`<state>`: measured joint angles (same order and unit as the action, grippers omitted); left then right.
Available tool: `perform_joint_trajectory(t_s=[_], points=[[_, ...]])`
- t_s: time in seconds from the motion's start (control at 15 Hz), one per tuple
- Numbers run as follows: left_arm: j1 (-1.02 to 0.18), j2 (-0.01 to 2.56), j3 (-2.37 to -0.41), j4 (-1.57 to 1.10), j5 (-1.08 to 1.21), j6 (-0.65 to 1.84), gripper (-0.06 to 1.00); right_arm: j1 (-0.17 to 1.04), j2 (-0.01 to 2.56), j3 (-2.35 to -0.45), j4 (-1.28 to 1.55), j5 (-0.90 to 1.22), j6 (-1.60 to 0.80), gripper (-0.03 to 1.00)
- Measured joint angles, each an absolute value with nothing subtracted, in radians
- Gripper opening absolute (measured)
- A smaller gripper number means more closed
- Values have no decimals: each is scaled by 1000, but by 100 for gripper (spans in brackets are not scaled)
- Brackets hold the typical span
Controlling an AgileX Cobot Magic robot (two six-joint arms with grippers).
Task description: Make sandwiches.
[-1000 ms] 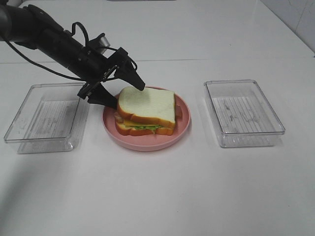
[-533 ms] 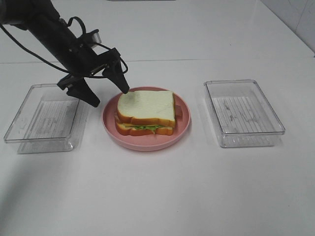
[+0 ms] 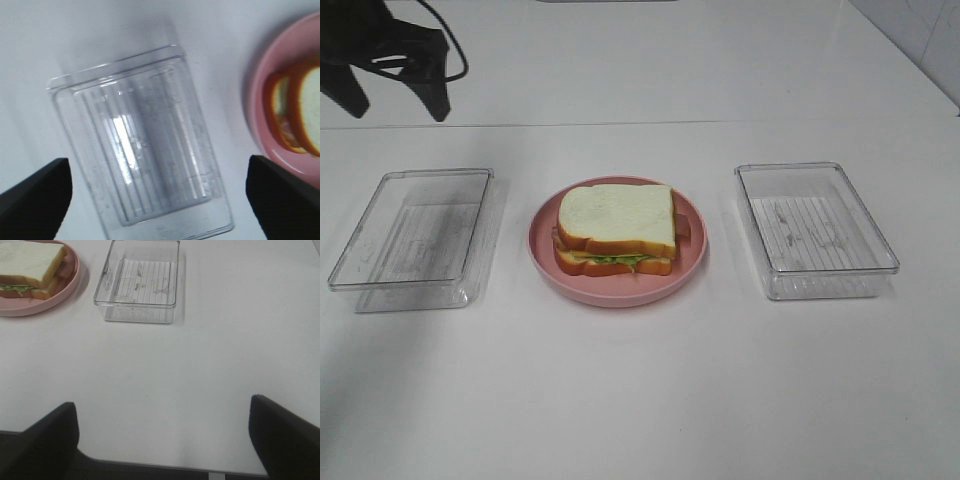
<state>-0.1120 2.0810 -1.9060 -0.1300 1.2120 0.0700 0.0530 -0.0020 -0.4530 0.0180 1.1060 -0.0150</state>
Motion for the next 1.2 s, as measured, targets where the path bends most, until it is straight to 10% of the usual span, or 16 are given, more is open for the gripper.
perform_joint_trajectory(t_s=[0.47, 1.2], points=[[107, 2055, -1880, -102, 1210, 91, 86, 53, -2, -453, 18, 1105, -15, 89], [102, 942, -865, -119, 1024, 165, 86, 53, -2, -453, 18, 1105, -15, 89]])
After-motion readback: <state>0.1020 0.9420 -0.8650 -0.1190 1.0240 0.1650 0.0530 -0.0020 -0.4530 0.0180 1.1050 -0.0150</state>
